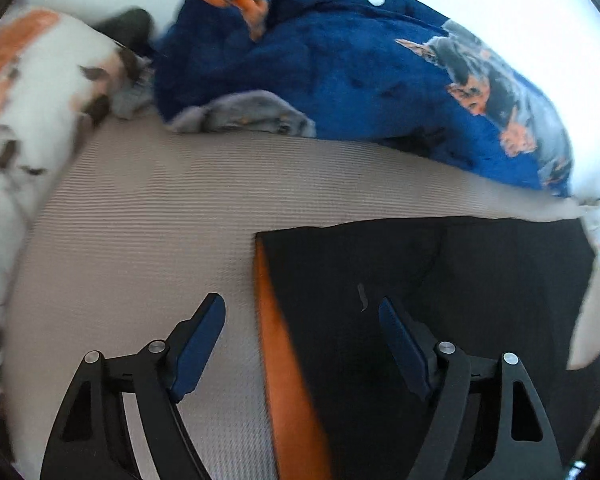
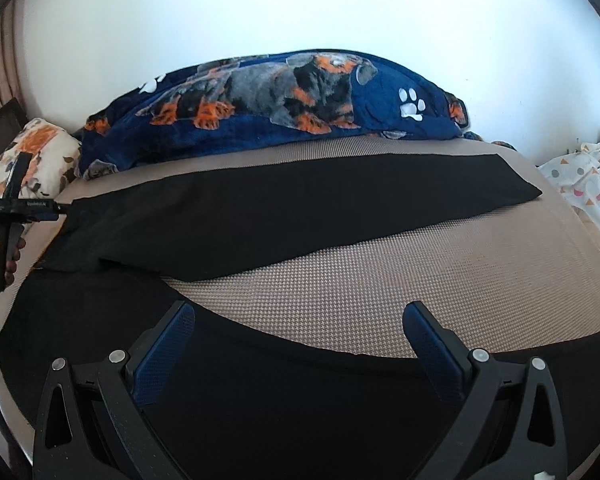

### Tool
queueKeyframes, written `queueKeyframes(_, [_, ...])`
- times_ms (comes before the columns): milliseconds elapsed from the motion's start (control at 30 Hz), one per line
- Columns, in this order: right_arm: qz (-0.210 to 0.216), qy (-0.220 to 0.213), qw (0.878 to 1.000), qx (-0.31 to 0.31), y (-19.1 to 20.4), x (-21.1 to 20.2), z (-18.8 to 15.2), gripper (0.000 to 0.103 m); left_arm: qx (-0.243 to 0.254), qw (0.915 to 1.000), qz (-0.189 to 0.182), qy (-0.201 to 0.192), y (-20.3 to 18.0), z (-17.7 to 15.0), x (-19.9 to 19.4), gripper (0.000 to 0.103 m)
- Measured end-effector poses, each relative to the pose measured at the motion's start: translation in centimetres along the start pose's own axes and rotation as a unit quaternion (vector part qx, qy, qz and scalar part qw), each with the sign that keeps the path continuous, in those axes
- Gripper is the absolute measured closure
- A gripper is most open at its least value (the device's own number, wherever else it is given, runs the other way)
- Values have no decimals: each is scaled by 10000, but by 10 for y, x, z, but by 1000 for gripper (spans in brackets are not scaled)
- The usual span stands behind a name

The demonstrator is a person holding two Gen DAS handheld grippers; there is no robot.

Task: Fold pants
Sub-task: 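Close the left gripper on the waistband edge with orange lining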

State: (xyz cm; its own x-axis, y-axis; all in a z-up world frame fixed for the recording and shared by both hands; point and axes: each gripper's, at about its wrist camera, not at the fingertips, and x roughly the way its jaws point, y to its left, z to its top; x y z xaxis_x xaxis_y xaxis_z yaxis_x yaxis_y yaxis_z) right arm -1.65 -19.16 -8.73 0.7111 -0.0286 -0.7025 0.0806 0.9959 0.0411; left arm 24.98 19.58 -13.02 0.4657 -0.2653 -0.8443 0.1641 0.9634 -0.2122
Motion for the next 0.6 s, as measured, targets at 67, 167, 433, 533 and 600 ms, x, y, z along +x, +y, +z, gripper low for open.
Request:
queueKeyframes(67, [-8, 46, 10000, -7, 0, 3, -1, 0, 31, 9996, -111, 253, 1, 5, 13, 24])
queueKeyframes(167, [-2, 77, 10000, -31, 2, 7, -2, 0, 432, 9986, -49, 303, -9, 10, 19, 25])
queueKeyframes(433, [81, 141, 9998, -78, 11, 13, -3, 0, 148, 9999, -45, 68, -1, 13, 11, 81])
queueKeyframes(533, [128, 139, 9998, -81, 13, 14, 0, 0, -93, 9996, -205, -182, 5, 3, 0, 92])
queueKeyframes(600, [219, 122, 9997, -46, 14, 14, 6, 0, -155, 9989, -190, -408, -1, -4, -13, 94])
